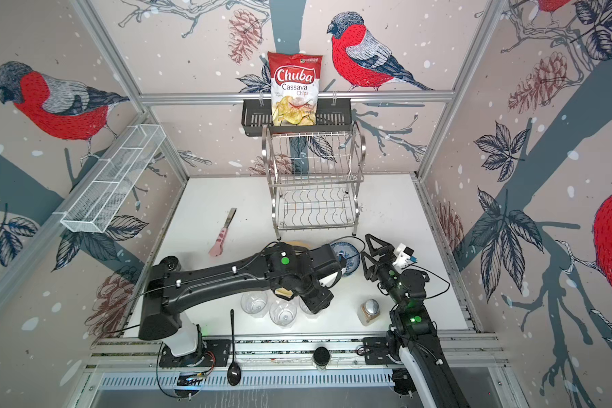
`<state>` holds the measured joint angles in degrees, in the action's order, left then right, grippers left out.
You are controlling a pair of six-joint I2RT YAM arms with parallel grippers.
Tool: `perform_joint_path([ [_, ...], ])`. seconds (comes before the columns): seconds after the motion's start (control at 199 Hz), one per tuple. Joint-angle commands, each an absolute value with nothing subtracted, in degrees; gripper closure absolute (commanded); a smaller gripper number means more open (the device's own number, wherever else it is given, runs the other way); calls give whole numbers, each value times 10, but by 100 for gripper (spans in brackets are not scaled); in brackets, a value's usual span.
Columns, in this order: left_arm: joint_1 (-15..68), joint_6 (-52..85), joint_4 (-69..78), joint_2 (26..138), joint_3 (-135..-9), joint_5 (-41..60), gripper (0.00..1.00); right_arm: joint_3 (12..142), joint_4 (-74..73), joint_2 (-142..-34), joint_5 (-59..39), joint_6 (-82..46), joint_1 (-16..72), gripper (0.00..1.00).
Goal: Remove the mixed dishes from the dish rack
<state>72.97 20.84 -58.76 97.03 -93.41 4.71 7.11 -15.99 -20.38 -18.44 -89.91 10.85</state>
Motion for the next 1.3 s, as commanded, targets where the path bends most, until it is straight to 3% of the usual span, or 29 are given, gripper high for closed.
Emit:
perform_joint_path([
  [0.0,722,229,-587,935,-942,12,44,82,-150,-203,-176,-888,107,1],
  [0.145,698,249,-576,868,-933,-44,43,99,-135,-205,-172,-878,106,0],
  [0.291,671,284,-543,751,-886,-170,38,123,-109,-210,-165,-854,102,0],
  [0.391,655,288,-476,648,-827,-229,26,130,-108,-215,-162,-853,99,1],
  [0.517,653,250,-372,530,-728,-307,3,144,-103,-229,-158,-842,91,1],
  [0.702,652,194,-212,410,-578,-391,2,186,-92,-273,-152,-798,75,0],
  [0.988,650,129,-47,375,-451,-486,2,245,-95,-335,-129,-723,52,1],
  [1.174,640,59,141,355,-332,-596,2,290,-67,-355,-60,-583,46,0],
  [1.294,620,-9,247,354,-273,-579,2,311,-53,-349,-15,-489,46,1],
])
